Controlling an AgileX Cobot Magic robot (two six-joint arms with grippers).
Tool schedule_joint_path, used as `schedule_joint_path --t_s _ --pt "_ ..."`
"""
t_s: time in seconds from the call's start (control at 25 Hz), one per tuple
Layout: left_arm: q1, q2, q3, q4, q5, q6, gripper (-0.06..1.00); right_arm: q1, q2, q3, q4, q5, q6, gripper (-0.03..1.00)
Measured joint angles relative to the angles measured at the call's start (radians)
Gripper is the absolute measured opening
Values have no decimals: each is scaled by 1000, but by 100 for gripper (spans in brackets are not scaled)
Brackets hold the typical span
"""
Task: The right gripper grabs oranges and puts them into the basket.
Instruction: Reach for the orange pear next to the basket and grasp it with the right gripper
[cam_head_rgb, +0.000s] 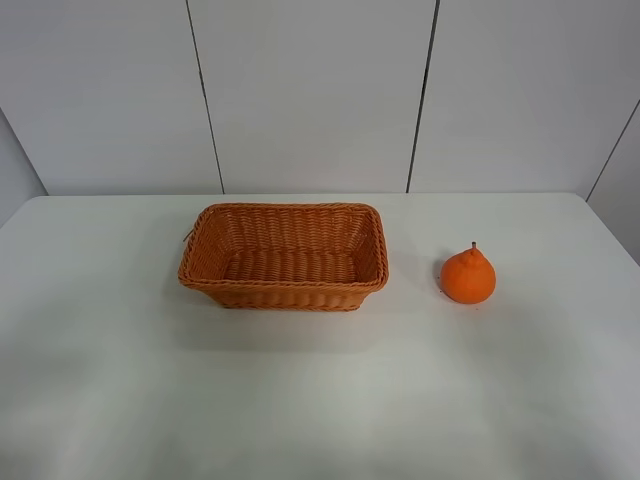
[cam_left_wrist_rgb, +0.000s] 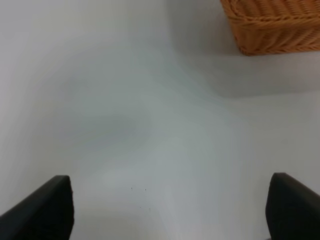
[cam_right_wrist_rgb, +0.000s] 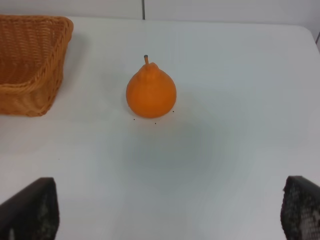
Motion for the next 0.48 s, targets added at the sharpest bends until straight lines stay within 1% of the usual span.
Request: schedule_joint_path --t_s 0.36,0.48 --pt "0 0 0 0 0 0 88 0 8 -2 0 2 0 68" --pt "0 0 0 0 0 0 88 0 103 -32 6 1 0 68"
